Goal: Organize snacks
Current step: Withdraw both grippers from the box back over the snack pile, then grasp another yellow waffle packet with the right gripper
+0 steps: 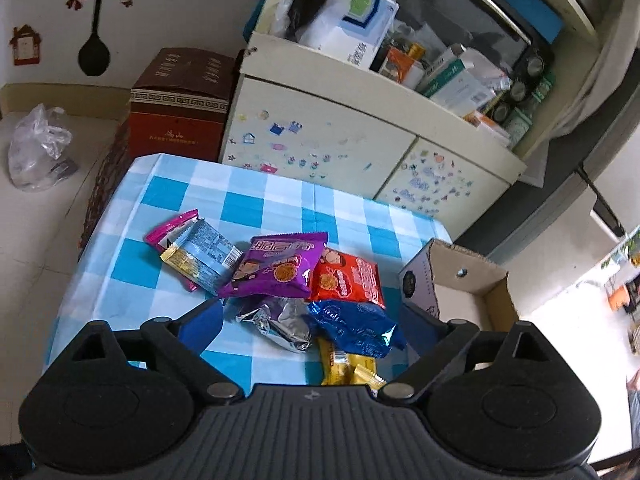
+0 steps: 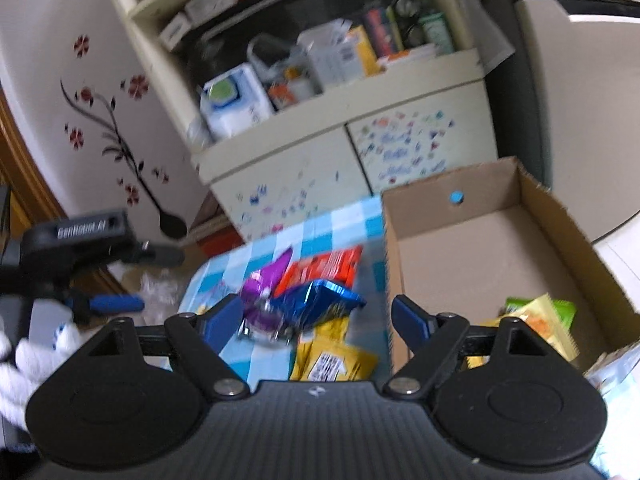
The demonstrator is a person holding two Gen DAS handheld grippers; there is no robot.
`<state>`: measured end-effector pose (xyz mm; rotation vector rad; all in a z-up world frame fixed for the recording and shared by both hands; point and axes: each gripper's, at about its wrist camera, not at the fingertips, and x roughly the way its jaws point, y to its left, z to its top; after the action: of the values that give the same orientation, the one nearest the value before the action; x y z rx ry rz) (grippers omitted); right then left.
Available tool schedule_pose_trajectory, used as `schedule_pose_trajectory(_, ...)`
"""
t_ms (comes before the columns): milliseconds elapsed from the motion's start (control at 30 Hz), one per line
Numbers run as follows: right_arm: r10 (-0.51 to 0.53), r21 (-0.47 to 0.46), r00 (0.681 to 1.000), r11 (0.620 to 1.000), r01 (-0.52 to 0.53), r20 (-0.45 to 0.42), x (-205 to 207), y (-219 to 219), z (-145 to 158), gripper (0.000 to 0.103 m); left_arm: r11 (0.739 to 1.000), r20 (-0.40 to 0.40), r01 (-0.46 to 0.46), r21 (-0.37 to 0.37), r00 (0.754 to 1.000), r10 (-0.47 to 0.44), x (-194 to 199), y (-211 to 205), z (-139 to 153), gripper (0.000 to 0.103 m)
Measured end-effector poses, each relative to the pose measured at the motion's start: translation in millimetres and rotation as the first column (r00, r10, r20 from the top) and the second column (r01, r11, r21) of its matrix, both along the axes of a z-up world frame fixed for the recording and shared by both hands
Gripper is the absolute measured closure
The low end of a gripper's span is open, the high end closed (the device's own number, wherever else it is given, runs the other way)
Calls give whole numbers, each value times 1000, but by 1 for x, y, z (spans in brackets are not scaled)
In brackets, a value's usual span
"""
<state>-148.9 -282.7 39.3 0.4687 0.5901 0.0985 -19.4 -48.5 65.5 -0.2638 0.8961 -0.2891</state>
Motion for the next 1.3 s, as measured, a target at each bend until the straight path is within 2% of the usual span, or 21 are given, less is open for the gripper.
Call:
schedule_pose_trajectory(167,47,-71,999,996,-49,-27,-1,23,-6,21,998,-18,50,24,999,-50,9,-7,-8,5)
schedule_pose_trajectory(533,104,-165,990,979,-118,-92,-1,71,-35,21,983,-125,179,-31,975,-181,41,-41,-37,2)
schedule_pose_trajectory(700,96,-193,987,974,-120,-125,6,79,-49,21,981,-209,181,-71,959,-192,60,-54,-55,2)
schedule_pose_trajectory(900,100,-308,989,942,-130,-113,9,95,-54,21,981,-324,139,-131,930,-175,83,-61,-78,2)
schedule_pose_trajectory(1067,149,-344,982,921,-180,-115,6,110,-55,21,981,-338,163,-101,922,-188,93,-76,-84,2)
schedule_pose_trajectory(1300,138,-322,976,928,-186,-168,19,117,-67,21,982,-353,182,-42,917,-185,100,-94,-99,1)
